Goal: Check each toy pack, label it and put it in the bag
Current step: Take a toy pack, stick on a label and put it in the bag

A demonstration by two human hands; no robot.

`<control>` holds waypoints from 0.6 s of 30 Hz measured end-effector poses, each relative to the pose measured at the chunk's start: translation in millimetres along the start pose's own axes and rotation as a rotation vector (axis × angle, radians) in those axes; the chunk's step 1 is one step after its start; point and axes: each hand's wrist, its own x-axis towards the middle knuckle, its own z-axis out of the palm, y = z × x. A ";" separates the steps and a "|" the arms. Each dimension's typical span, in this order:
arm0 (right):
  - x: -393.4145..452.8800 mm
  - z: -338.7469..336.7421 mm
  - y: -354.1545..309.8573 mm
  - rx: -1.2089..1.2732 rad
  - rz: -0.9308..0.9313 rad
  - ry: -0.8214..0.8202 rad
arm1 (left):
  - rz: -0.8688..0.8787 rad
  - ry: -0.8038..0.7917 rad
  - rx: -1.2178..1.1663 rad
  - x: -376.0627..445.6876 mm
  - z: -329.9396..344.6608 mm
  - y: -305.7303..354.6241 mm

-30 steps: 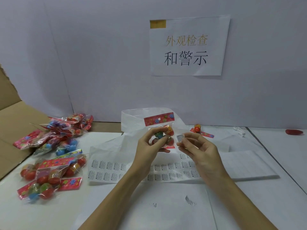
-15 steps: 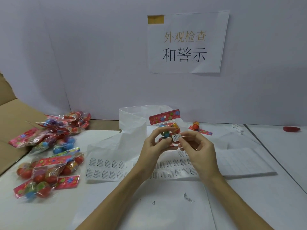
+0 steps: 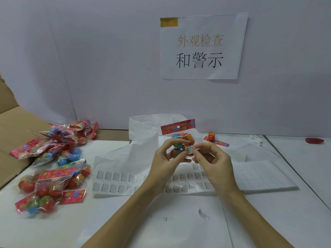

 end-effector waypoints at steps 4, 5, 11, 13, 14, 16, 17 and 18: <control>-0.4 0.9 -0.6 0.002 0.002 -0.009 | -0.009 0.028 0.031 0.5 1.2 -1.1; 0.0 1.0 -0.8 0.009 0.005 -0.011 | -0.006 0.028 0.024 0.6 1.2 -1.4; 0.3 2.3 7.0 -0.063 0.061 0.090 | 0.047 0.034 0.047 2.6 -1.6 -4.6; 2.9 2.3 10.4 -0.091 0.163 0.165 | 0.039 0.051 0.050 3.2 -2.9 -4.3; 4.3 2.1 10.1 -0.077 0.214 0.169 | 0.026 0.058 0.043 3.7 -3.7 -3.7; 5.7 1.0 6.4 -0.057 0.256 0.125 | 0.008 0.057 0.030 4.9 -5.9 -3.3; 5.7 0.6 3.8 -0.060 0.250 0.078 | 0.008 0.050 0.028 4.9 -6.2 -3.2; 5.3 1.2 1.7 -0.067 0.235 0.022 | 0.013 0.038 0.026 4.6 -5.7 -2.8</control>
